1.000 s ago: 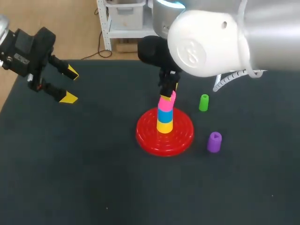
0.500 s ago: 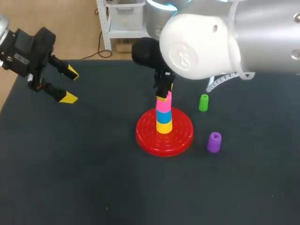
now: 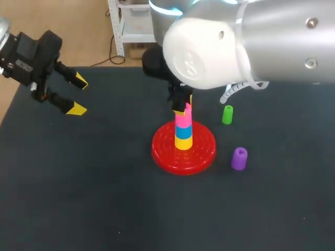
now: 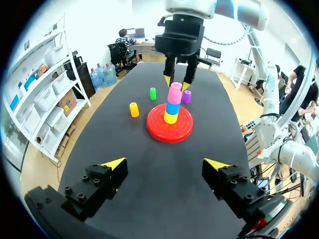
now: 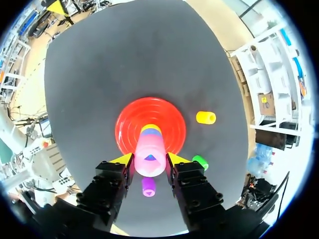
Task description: Pick up and stack the cylinders on the red base in this order: pink,purple,orange,green
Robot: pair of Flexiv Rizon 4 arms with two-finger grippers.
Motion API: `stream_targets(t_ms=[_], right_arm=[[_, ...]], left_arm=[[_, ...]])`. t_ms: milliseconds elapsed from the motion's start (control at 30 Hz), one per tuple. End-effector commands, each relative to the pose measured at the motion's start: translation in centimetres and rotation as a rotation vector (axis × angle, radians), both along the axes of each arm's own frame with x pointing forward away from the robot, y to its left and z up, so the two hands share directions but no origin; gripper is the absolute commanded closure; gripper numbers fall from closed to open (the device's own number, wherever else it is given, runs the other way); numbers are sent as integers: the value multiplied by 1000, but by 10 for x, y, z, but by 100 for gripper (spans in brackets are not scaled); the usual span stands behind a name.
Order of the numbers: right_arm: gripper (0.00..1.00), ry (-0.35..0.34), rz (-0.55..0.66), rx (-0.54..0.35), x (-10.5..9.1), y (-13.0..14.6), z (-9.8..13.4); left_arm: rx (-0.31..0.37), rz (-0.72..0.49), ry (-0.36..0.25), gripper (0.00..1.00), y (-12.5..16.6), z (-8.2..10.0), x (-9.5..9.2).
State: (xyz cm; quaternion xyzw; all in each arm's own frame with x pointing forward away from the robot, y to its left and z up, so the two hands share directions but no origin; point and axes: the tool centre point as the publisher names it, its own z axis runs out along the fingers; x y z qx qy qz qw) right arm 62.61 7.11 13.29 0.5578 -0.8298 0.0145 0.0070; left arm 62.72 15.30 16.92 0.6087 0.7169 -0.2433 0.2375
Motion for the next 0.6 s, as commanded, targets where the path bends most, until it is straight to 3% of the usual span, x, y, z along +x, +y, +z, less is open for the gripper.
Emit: stream_targets(t_ms=[33, 67, 100, 333, 600], right_arm=[[66, -10, -24, 42, -5, -8, -17], [5, -20, -34, 55, -5, -9, -14], [0, -28, -46, 69, -5, -10, -11], [0, -128, -146, 178, 1, -21, 25], [0, -227, -278, 255, 37, -43, 67]], left_arm=[[-2, 0, -3, 0, 0, -1, 0], [-2, 0, -3, 0, 0, -1, 0], [-2, 0, -3, 0, 0, -1, 0], [-2, 0, -3, 0, 0, -1, 0], [-2, 0, -3, 0, 0, -1, 0]])
